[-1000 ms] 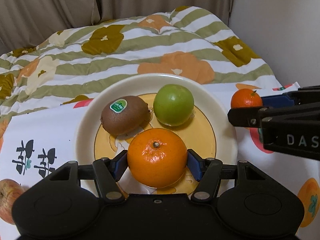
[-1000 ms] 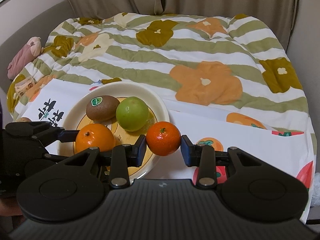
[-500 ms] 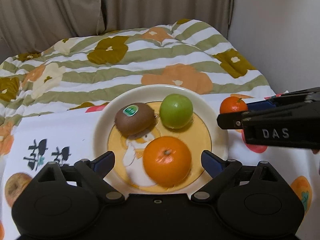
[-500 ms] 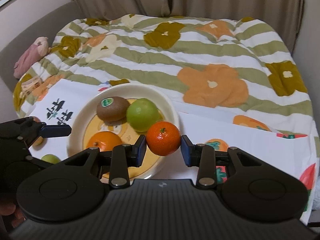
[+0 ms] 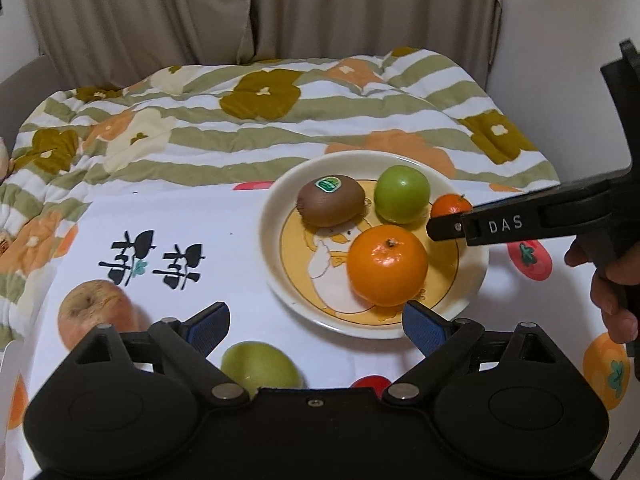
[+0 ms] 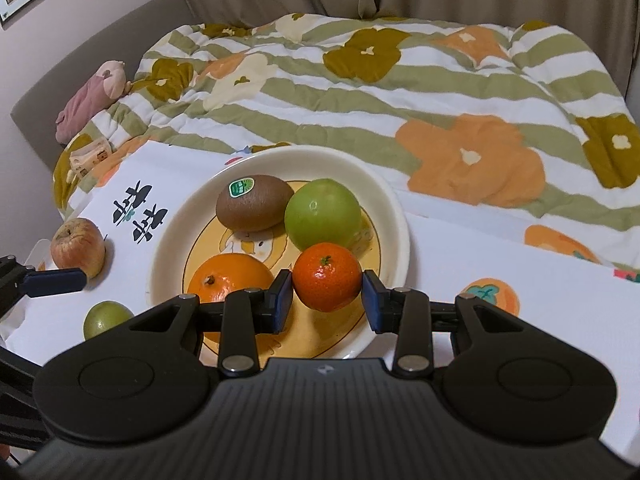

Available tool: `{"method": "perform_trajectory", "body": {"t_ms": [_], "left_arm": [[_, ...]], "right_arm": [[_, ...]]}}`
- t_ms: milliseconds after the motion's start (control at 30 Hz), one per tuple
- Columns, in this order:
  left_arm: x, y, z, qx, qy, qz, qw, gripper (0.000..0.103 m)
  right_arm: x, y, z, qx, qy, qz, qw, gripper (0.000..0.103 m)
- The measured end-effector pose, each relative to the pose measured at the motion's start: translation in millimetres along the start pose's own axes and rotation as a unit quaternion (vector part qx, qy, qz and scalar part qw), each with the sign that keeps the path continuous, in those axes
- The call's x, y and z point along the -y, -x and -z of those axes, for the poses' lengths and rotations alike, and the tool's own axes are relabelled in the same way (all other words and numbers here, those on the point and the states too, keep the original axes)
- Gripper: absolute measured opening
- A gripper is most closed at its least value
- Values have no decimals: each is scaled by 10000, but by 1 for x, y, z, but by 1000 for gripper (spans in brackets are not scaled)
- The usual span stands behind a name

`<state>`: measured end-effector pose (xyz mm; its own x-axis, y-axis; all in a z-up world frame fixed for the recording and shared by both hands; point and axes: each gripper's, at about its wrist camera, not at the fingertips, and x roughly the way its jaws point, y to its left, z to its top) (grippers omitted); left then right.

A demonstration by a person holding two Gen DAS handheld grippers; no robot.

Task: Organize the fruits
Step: 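Lower the orange and tangerine into the duck bowl and open both tools, then withdraw both tools and move toward the red apple and green apple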

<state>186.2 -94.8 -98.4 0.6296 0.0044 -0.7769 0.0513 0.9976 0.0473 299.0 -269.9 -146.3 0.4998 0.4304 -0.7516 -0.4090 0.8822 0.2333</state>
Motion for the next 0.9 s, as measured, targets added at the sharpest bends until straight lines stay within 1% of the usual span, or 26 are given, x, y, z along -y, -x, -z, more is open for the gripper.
{"method": "perform_trajectory", "body": {"t_ms": [133, 200, 233, 267, 300, 400, 533, 733, 900], "left_arm": [[-2, 5, 4, 30, 40, -66, 10000, 96], [-2, 7, 4, 36, 68, -90, 9999, 96], [-2, 9, 5, 41, 82, -98, 9999, 96], [-3, 11, 6, 46, 100, -103, 9999, 96], [-3, 14, 7, 55, 113, -107, 9999, 96], [-3, 22, 9, 121, 126, -128, 9998, 96], [-4, 34, 12, 205, 151, -146, 9996, 96], [-6, 59, 14, 406, 206, -126, 9989, 96], [-9, 78, 17, 527, 250, -151, 9982, 97]], "right_arm": [[-4, -2, 2, 5, 82, -68, 9999, 54], [-7, 0, 2, 47, 133, -81, 9999, 60], [-10, 2, 2, 58, 175, -48, 9998, 65], [-12, 5, 3, 71, 216, 33, 9997, 80], [-14, 8, 3, 83, 237, 108, 9996, 92], [-17, 22, 7, 187, 153, 100, 9997, 101], [-22, 41, 11, 238, 151, 160, 9995, 102], [-35, 72, 18, 432, 298, 317, 9981, 103], [-47, 94, 24, 466, 410, 449, 9971, 103]]}}
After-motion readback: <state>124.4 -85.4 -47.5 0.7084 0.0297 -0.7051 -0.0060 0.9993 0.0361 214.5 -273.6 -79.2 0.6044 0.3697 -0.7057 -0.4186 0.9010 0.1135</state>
